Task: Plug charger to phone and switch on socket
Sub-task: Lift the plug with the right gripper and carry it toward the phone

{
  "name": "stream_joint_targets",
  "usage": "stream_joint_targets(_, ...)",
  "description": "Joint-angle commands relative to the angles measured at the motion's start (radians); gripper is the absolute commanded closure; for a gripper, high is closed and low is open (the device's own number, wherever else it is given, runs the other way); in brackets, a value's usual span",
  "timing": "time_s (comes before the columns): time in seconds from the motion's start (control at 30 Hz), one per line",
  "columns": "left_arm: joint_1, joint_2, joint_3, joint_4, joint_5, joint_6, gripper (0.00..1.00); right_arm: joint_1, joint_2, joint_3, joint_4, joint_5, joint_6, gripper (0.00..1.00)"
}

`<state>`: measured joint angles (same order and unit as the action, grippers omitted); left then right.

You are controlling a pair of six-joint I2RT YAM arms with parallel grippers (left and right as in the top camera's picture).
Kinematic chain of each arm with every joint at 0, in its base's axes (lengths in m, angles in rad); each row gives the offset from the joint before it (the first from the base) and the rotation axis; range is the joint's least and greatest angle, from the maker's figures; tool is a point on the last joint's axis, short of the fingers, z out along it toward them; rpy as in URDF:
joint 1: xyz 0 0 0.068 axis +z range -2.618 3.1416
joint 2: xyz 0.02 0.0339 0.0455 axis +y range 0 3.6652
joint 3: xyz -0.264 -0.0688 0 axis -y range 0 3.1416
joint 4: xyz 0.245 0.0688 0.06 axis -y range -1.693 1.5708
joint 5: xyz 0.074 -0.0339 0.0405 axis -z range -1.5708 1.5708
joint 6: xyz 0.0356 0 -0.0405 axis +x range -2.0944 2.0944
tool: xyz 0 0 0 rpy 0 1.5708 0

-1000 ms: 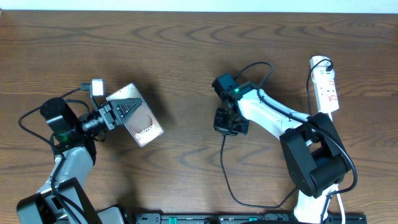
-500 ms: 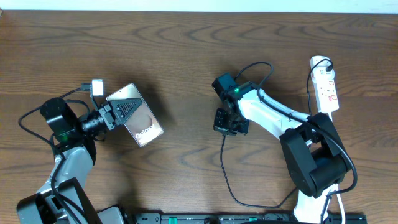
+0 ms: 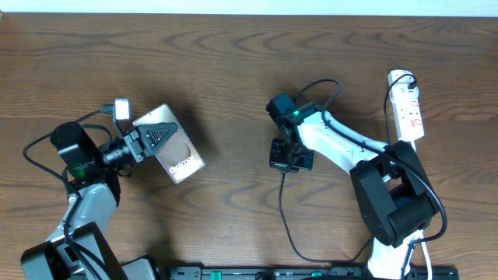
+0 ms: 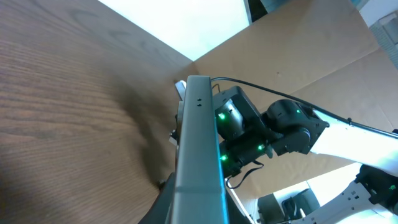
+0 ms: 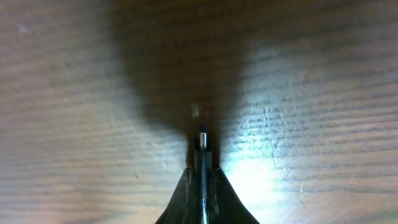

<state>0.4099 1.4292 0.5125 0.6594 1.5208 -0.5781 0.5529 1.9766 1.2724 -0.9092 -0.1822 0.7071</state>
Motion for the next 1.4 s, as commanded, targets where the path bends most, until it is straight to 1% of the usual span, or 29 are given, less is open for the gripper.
stream_joint_targets(0.0,0.004,-0.003,-0.001,0.008,0.031,0.010,0.93,0.005,0.014,-0.005,-0.003,-0.086,-0.161,0.99)
stream_joint_targets(0.13,0.004,-0.003,-0.001,0.008,0.031,0.010,0.92,0.005,0.014,-0.005,-0.001,-0.277,-0.409,0.99)
stream_joint_targets(0.2,0.004,-0.003,-0.001,0.008,0.031,0.010,0.92,0.005,0.014,-0.005,0.010,-0.382,-0.499,0.99)
stream_joint_targets(0.4,0.004,-0.003,-0.001,0.008,0.031,0.010,0.93,0.005,0.014,-0.005,0.076,-0.639,-0.681,0.99)
stream_joint_targets(0.5,0.004,-0.003,-0.001,0.008,0.031,0.010,0.93,0.005,0.014,-0.005,0.091,-0.702,-0.735,0.99)
stream_joint_targets(0.8,0.004,-0.003,-0.001,0.008,0.031,0.010,0.93,0.005,0.014,-0.005,0.109,-0.896,-0.972,0.99)
stream_joint_targets(0.9,0.004,-0.003,-0.001,0.008,0.031,0.010,0.93,0.005,0.014,-0.005,0.110,-0.940,-1.020,0.99)
stream_joint_targets(1.03,0.004,-0.003,-0.001,0.008,0.031,0.010,0.92,0.005,0.014,-0.005,0.116,-0.974,-1.038,0.99)
stream_joint_targets(1.2,0.004,-0.003,-0.001,0.008,0.031,0.022,0.93,0.010,0.014,-0.005,0.118,-1.162,-1.147,0.99)
stream_joint_targets(1.37,0.004,-0.003,-0.001,0.008,0.031,0.021,0.93,0.016,0.014,-0.005,0.120,-1.125,-1.135,0.99)
